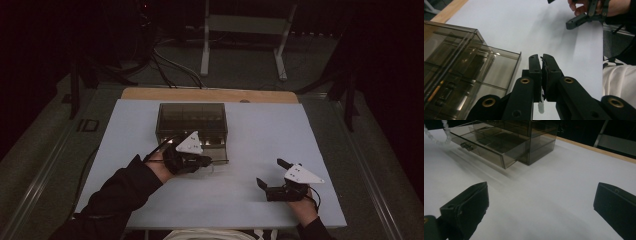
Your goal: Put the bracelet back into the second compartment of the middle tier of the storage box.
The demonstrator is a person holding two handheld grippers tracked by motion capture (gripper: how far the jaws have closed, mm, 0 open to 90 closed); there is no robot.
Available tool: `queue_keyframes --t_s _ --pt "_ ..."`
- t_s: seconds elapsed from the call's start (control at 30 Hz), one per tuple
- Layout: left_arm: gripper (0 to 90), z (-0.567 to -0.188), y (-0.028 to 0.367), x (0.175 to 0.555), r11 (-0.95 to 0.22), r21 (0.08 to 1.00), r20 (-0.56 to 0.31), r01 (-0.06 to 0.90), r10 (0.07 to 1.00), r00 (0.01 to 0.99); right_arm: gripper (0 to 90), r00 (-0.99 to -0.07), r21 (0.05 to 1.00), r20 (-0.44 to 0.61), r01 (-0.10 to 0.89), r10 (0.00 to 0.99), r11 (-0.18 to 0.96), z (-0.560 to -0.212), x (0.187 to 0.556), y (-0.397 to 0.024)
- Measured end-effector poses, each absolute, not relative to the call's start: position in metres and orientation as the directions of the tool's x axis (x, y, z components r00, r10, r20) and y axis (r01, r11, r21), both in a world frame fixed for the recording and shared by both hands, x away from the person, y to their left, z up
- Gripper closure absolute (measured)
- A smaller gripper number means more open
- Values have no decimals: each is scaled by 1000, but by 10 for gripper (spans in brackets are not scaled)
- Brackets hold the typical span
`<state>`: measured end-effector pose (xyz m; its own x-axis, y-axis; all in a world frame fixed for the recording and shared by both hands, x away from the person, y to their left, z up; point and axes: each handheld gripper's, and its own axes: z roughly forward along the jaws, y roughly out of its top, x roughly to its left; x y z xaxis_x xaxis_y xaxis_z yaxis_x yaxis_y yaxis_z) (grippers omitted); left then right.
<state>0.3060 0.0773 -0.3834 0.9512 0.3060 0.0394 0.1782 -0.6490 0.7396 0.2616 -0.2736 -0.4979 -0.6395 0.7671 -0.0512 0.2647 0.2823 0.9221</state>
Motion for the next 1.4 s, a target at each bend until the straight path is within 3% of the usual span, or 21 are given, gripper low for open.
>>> queue_keyframes --t_s 0.7,1.4 --pt "886 -357 97 328 -595 779 57 197 380 923 0 -639 922 -51 264 767 282 -498 262 -274" --pt "886 -365 114 356 -546 797 46 257 480 876 0 -641 922 -51 265 766 282 -498 262 -273"
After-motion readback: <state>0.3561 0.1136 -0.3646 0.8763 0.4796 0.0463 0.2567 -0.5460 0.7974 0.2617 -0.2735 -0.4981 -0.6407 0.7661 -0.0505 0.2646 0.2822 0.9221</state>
